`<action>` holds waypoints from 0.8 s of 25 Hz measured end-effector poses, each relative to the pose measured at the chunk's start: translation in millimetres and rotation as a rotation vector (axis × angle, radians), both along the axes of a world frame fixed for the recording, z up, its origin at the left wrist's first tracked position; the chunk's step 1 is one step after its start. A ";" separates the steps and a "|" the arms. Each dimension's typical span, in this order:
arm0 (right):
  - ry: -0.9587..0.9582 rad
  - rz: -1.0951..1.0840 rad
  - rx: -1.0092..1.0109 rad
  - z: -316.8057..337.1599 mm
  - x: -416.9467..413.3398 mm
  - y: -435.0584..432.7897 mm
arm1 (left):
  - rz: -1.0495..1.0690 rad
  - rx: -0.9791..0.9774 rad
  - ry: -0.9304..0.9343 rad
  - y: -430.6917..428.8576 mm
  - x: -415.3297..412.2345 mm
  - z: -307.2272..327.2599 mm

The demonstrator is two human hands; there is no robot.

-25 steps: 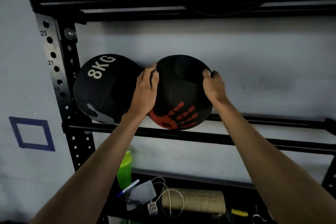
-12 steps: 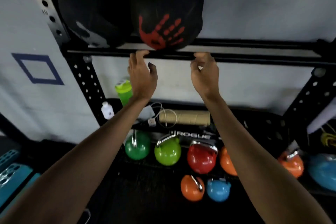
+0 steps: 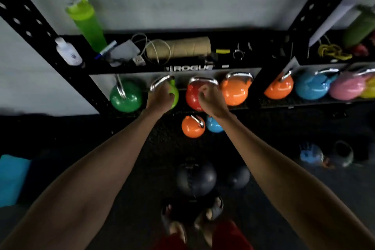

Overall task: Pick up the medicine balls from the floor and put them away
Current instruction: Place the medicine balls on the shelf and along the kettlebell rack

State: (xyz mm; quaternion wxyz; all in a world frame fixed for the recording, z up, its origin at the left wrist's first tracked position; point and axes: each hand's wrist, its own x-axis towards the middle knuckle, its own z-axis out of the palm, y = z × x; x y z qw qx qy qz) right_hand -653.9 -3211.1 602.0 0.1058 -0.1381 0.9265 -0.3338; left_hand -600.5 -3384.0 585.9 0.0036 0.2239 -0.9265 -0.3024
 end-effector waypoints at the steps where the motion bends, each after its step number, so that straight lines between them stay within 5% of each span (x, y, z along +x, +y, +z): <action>1: -0.068 -0.015 0.024 -25.0 14.0 9.9 | -0.013 0.016 -0.084 3.3 13.8 -25.1; 7: -0.372 -0.008 0.246 -160.0 75.6 64.2 | -0.117 0.117 -0.511 45.1 73.6 -143.7; 20: -0.633 -0.002 0.335 -406.4 121.3 169.3 | -0.123 0.236 -0.788 151.5 117.6 -407.7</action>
